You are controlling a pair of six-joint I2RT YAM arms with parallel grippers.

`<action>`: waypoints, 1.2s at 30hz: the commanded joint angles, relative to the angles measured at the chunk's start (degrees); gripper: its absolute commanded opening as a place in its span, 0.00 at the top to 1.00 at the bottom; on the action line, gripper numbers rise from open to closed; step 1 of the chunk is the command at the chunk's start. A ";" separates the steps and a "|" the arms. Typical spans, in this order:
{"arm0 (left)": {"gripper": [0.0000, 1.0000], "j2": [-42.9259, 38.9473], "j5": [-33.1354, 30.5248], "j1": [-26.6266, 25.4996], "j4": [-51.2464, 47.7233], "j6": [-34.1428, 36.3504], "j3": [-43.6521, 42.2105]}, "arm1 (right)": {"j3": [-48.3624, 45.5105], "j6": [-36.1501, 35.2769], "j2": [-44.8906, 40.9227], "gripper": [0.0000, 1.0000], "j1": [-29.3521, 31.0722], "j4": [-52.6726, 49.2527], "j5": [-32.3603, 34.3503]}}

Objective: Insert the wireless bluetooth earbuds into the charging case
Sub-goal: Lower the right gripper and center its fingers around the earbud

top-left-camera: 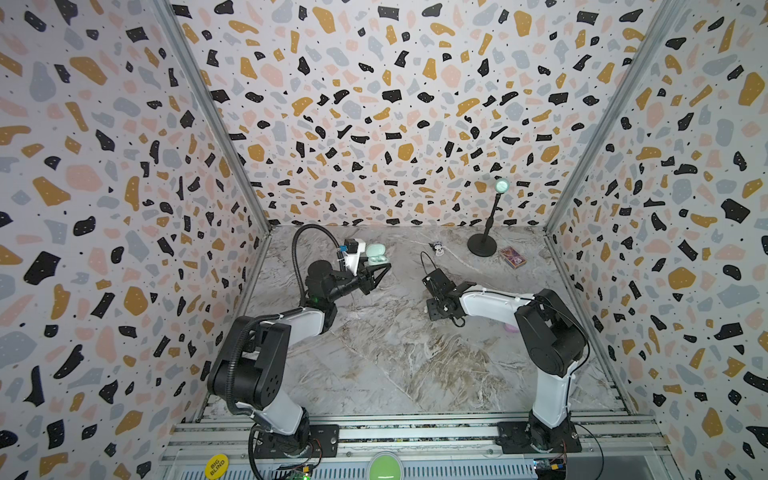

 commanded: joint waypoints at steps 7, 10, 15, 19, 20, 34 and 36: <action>0.95 0.19 1.17 -0.24 2.01 1.11 0.60 | 3.18 -1.90 2.46 0.38 -0.51 -1.44 -1.31; 0.95 0.22 1.22 -0.28 1.83 1.28 0.66 | 4.06 -2.21 3.09 0.38 -0.60 -1.39 -1.42; 0.94 0.37 1.22 -0.24 1.71 1.29 0.80 | 5.73 -2.77 4.48 0.38 -0.82 -1.43 -1.96; 0.95 0.41 1.22 -0.24 1.74 1.25 0.76 | 7.80 -3.13 5.04 0.37 -1.37 -2.34 -3.12; 0.95 0.41 1.22 -0.26 1.72 1.28 0.74 | 8.40 -3.06 4.87 0.37 -1.71 -2.69 -3.73; 0.94 0.37 1.30 -0.62 0.76 1.75 0.52 | 19.86 4.37 6.00 0.48 -2.46 -14.40 -14.93; 0.94 0.19 1.23 -0.88 0.61 1.81 0.26 | 20.52 4.84 6.80 0.50 -1.80 -15.53 -14.13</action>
